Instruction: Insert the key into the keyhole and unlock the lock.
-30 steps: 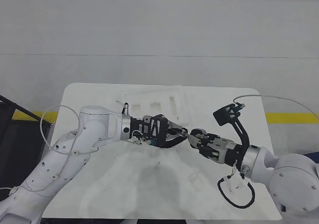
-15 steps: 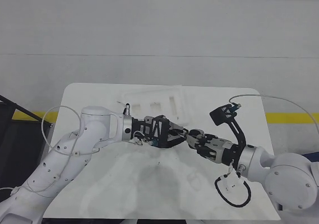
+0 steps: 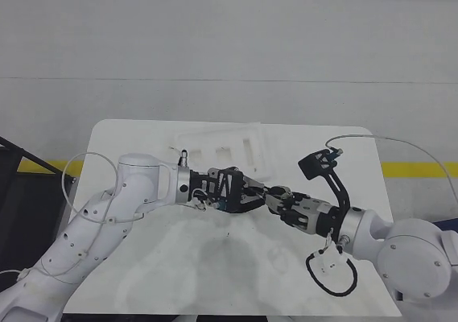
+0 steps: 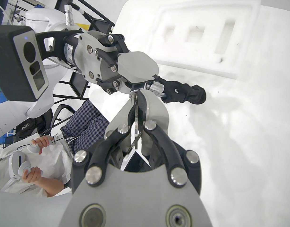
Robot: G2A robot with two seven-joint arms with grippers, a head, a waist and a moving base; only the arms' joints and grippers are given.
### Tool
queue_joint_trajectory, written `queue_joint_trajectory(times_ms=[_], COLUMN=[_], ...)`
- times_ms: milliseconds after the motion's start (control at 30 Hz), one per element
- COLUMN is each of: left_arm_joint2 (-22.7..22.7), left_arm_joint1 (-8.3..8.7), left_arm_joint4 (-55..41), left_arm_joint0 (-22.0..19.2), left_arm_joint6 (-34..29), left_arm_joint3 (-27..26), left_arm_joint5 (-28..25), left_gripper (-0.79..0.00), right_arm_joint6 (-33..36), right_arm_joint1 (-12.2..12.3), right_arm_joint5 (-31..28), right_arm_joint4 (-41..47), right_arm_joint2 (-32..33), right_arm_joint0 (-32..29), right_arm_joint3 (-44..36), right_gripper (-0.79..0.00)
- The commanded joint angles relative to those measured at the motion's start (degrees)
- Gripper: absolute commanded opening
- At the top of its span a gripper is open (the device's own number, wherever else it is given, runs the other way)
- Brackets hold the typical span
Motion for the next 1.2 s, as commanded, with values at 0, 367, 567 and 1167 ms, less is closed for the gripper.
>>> queue_joint_trajectory(times_ms=[0,367,567,1167], left_arm_joint2=[-0.1,-0.4,-1.1,-10.6], left_arm_joint1=[-0.04,-0.33,-0.49,2.66], left_arm_joint4=[-0.4,-3.0,-5.6,-22.0], left_arm_joint0=[0.0,0.3,0.6,2.3], left_arm_joint6=[0.0,-1.1,-3.5,-12.6], left_arm_joint3=[0.4,1.8,3.7,3.5], left_arm_joint5=[-0.1,-0.4,0.6,-3.1], left_gripper=[-0.785,-0.785,-0.785,-0.785], right_arm_joint6=[-0.1,-1.1,-2.4,-2.9], right_arm_joint1=[0.0,0.0,-0.1,0.8], right_arm_joint5=[-0.2,-1.2,-3.6,-33.7], right_arm_joint4=[0.0,0.7,1.4,-0.3], right_arm_joint2=[0.0,0.3,0.4,2.2], right_arm_joint0=[0.0,0.1,0.1,-1.2], right_arm_joint3=[0.1,0.6,2.7,9.0], right_gripper=[-0.671,-0.585,-0.582,0.0])
